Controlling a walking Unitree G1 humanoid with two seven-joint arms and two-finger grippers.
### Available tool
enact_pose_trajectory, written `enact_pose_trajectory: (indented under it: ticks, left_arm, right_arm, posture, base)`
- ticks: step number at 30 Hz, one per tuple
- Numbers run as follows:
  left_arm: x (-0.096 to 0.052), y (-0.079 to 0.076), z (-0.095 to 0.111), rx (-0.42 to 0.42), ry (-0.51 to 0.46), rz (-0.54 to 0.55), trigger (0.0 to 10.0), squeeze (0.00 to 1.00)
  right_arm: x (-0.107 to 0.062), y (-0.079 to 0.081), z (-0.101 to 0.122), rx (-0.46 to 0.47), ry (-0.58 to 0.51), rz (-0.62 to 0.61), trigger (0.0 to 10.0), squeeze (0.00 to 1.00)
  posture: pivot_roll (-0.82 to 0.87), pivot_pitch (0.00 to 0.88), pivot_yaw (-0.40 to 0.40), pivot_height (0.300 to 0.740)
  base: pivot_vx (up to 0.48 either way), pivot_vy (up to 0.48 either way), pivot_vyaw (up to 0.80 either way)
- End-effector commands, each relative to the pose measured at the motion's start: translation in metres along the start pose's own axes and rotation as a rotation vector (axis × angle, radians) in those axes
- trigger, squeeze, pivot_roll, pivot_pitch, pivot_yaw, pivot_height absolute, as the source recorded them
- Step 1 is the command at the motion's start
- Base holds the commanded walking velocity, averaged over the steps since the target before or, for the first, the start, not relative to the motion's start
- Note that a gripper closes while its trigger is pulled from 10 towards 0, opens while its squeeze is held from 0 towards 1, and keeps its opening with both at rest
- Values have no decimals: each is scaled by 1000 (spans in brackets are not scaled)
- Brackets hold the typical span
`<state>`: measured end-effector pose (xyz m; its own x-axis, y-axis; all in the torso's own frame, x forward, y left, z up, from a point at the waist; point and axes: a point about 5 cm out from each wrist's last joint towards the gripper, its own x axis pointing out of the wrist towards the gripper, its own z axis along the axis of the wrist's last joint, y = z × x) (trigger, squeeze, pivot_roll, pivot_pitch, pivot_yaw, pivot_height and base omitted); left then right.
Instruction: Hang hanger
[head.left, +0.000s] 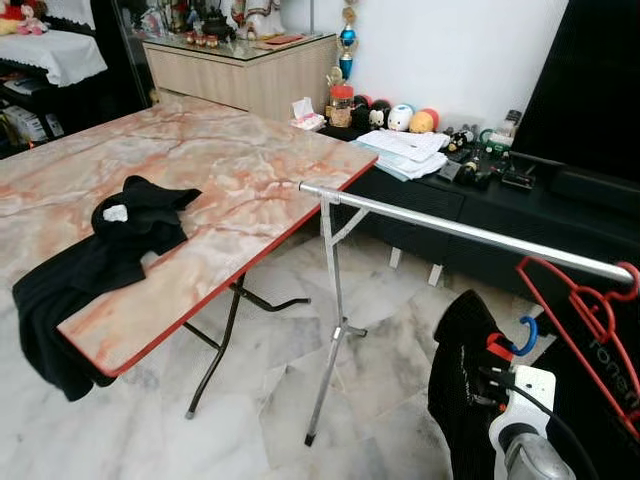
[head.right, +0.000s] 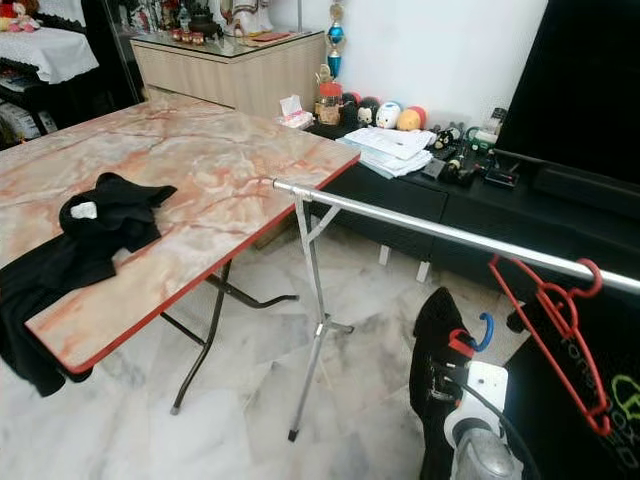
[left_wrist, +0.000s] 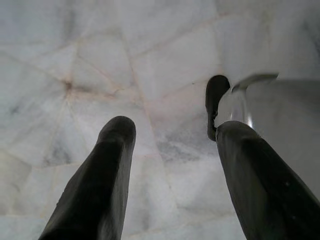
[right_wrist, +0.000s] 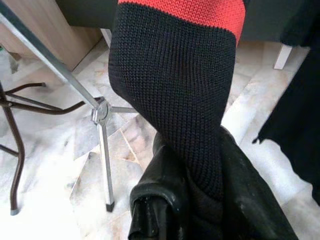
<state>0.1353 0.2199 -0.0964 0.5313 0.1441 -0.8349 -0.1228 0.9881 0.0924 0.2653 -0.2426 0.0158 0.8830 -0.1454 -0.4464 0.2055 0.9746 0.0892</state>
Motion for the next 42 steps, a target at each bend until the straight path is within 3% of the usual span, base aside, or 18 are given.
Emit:
enact_pose_trajectory:
  ticks: [1,20,28,34,42]
  left_arm:
    - [-2,2,-9,-3,32,8,10000,0]
    - [-2,2,-10,-20,52,8,10000,0]
    - [-2,2,-10,-15,48,7,10000,0]
    - [-2,2,-11,-9,49,7,10000,0]
    - [-2,2,-11,-7,45,7,10000,0]
  right_arm:
    - [1,-3,5,9,-29,-12,10000,0]
    - [2,4,0,23,-16,-8,10000,0]
    - [2,2,-2,41,-5,-14,10000,0]
    - [2,2,-2,25,0,-16,10000,0]
    - [3,4,-3,18,6,-6,10000,0]
  posture:
    - [14,0,20,740]
    - [7,0,26,740]
    - [5,0,28,740]
    - [8,0,27,740]
    - [10,0,26,740]
  base:
    - [-259,0,0]
    - [-107,-27,0]
    - [0,480,0]
    - [0,412,-800]
    - [0,0,-800]
